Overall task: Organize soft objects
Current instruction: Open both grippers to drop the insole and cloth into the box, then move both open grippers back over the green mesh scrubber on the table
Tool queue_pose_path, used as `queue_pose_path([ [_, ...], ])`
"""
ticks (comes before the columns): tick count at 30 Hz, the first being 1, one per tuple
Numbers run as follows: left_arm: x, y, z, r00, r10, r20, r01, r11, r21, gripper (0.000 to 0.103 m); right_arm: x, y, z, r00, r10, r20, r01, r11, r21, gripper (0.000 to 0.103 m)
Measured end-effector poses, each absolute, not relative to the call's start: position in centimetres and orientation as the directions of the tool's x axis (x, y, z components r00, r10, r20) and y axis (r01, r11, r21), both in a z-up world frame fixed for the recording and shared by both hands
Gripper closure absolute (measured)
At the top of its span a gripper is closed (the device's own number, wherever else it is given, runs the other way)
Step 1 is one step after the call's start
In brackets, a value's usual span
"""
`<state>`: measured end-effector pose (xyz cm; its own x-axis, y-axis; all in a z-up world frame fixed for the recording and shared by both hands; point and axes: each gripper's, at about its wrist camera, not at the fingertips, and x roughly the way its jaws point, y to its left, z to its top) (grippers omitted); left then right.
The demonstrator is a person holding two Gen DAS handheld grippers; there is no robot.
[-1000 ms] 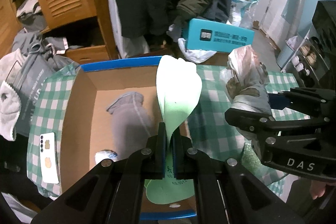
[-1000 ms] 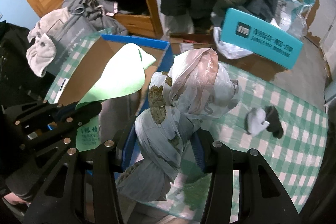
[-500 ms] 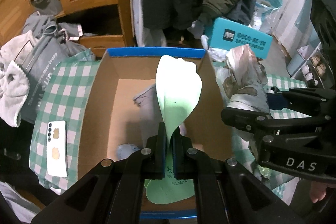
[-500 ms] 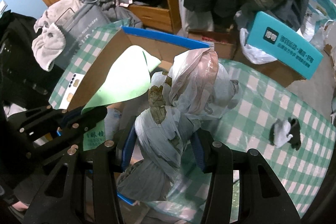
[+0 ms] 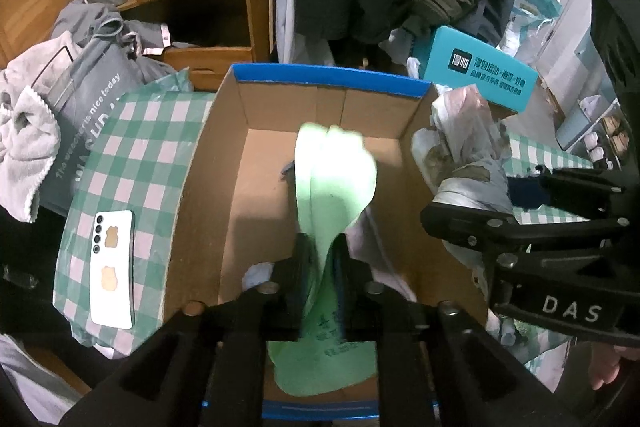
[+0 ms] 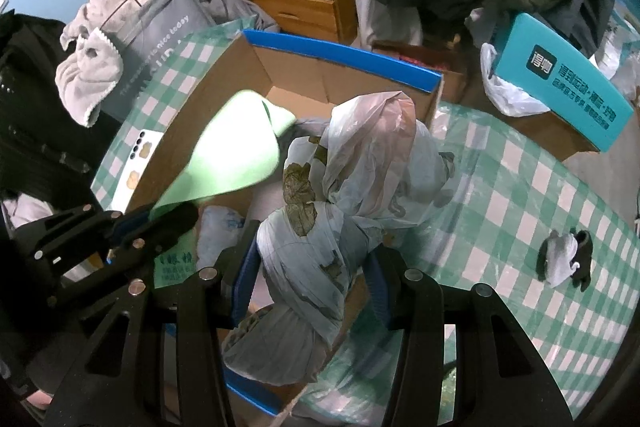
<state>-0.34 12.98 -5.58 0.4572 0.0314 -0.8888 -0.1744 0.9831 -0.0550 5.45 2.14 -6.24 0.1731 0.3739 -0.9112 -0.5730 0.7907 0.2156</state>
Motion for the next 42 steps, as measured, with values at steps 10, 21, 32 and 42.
queue_pose_path([
  [10, -0.4, 13.3, -5.9, 0.458, 0.052, -0.887, -0.176, 0.984, -0.033, 0.066, 5.5, 2.0, -6.2, 0.206, 0.352, -0.913, -0.570, 0.802, 0.181, 0.033],
  [21, -0.2, 11.2, -5.7, 0.459, 0.016, -0.888, -0.135, 0.990, -0.052, 0.056, 5.7, -1.1, -6.1, 0.223, 0.342, -0.913, -0.529, 0.829, 0.182, 0.032],
  [32, 0.2, 6.9, -5.2, 0.462, -0.039, -0.886, -0.051, 0.996, -0.070, 0.052, 5.1, -5.8, -5.8, 0.250, 0.330, -0.910, -0.486, 0.856, 0.177, 0.028],
  [42, 0.5, 2.5, -5.0, 0.445, -0.076, -0.892, 0.007, 0.997, -0.081, 0.050, 4.4, -11.4, -6.4, 0.261, 0.312, -0.913, -0.427, 0.886, 0.181, 0.028],
])
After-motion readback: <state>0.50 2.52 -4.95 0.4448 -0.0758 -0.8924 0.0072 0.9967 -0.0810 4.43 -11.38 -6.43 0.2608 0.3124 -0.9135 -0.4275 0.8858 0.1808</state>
